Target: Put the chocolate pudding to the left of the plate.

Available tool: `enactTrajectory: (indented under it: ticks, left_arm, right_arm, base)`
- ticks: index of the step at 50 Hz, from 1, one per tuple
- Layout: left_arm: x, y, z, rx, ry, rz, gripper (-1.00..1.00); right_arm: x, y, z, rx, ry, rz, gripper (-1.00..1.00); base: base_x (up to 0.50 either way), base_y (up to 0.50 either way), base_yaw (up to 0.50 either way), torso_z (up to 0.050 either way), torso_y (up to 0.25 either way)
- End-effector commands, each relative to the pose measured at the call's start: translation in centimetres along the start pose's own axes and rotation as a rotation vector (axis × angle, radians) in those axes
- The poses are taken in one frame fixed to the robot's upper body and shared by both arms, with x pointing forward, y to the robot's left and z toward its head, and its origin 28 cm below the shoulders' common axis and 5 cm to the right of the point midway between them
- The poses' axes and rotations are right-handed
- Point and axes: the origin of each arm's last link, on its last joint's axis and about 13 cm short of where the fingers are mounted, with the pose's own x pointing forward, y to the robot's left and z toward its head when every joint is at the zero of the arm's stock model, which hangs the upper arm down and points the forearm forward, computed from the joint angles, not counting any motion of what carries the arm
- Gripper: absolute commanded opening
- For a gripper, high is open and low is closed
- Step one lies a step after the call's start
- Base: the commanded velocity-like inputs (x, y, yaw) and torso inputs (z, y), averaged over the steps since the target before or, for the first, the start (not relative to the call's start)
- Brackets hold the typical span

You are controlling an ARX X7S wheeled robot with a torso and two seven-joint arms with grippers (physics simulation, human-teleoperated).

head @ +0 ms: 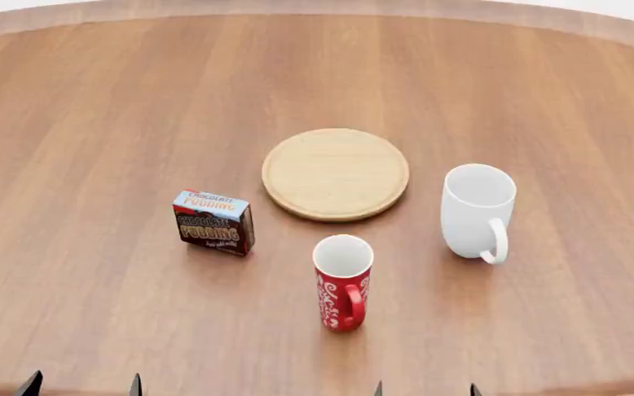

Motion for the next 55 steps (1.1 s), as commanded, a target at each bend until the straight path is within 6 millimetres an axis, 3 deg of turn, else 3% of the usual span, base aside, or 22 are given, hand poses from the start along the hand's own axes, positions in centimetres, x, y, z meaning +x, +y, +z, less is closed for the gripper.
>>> enactTrajectory:
  ticks: [1,17,55]
  left_arm:
    - [0.0,0.0,0.0,0.0,0.0,0.0,1.0]
    - [0.4,-0.3,-1.0,0.01,0.053,-0.008,1.0]
    - [0.1,-0.5,-0.9,0.014,0.049,-0.017,1.0]
  right_arm:
    - [0.0,0.0,0.0,0.0,0.0,0.0,1.0]
    - [0.5,0.6,-0.8,-0.053,0.066,0.012,1.0]
    - [0.2,0.7,-0.6,-0.055,0.036,0.04,1.0]
  base:
    - [0.0,0.0,0.0,0.0,0.0]
    - [0.0,0.0,0.0,0.0,0.0]
    - [0.0,0.3,0.0,0.0,0.0]
